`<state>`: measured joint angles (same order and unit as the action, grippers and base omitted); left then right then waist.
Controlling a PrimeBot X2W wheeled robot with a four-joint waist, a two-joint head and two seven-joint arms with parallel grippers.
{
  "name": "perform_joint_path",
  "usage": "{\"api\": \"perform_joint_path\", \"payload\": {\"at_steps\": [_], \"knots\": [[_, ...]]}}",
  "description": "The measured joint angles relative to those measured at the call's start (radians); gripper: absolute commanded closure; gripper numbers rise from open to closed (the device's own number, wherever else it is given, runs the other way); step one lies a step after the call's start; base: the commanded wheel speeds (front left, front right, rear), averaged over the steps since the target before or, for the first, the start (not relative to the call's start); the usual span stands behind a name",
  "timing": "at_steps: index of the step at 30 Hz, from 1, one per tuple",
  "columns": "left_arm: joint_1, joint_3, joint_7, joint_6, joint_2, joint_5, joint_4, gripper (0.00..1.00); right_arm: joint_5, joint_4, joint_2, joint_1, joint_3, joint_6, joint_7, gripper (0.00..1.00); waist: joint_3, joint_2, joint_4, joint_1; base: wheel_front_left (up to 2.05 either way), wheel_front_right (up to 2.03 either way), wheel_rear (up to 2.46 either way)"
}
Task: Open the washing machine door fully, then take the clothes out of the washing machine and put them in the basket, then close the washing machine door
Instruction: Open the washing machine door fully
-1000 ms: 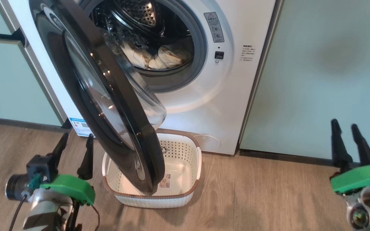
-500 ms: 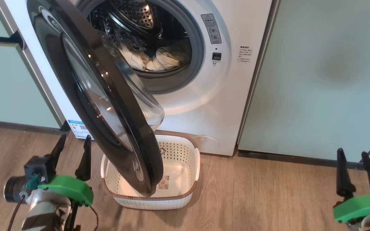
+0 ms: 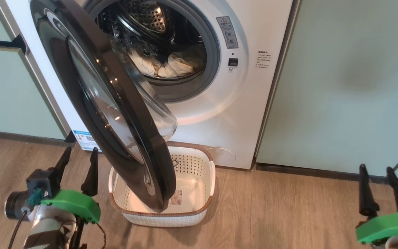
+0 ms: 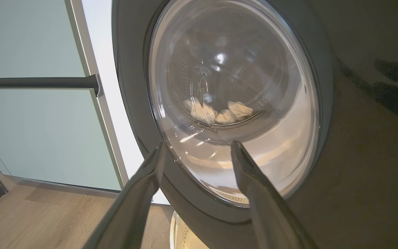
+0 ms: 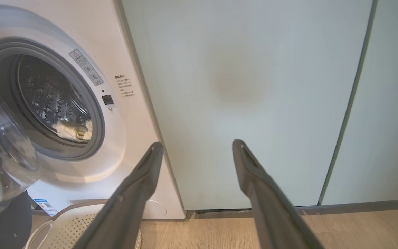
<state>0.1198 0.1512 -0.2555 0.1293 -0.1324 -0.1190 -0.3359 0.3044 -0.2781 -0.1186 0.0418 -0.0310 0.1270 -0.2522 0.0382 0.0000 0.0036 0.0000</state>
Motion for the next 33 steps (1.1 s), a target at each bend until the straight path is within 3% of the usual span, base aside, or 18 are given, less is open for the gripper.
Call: {"api": "perform_joint_path", "payload": {"at_steps": [26,27,29,30,33], "knots": [[-0.017,-0.026,0.000,0.000,-0.003,-0.059,-0.013,0.00,-0.033,0.002,0.015,-0.036,0.023,0.000,0.000,0.00,0.003,0.0000,0.008,0.0000,0.00,0.00,0.00],[-0.016,-0.028,0.000,0.000,-0.003,-0.067,-0.015,0.06,-0.033,0.002,0.015,-0.036,0.023,0.000,0.000,0.00,0.002,0.0000,0.009,0.0000,0.00,0.00,0.00],[-0.016,-0.034,0.000,0.000,-0.003,-0.083,-0.024,0.81,-0.033,0.001,0.015,-0.036,0.021,0.000,0.000,0.00,0.001,0.0000,0.009,0.0000,0.00,0.00,0.00],[-0.017,-0.036,0.000,0.000,-0.003,-0.091,-0.024,1.00,-0.033,0.000,0.015,-0.036,0.020,0.000,0.000,0.00,0.001,0.0000,0.009,0.0000,0.00,0.00,0.00],[-0.016,-0.033,0.000,0.000,-0.003,-0.118,-0.015,1.00,-0.033,-0.002,0.015,-0.036,0.021,0.000,0.000,0.00,0.000,0.0000,0.011,0.0000,0.00,0.00,0.00]]}}
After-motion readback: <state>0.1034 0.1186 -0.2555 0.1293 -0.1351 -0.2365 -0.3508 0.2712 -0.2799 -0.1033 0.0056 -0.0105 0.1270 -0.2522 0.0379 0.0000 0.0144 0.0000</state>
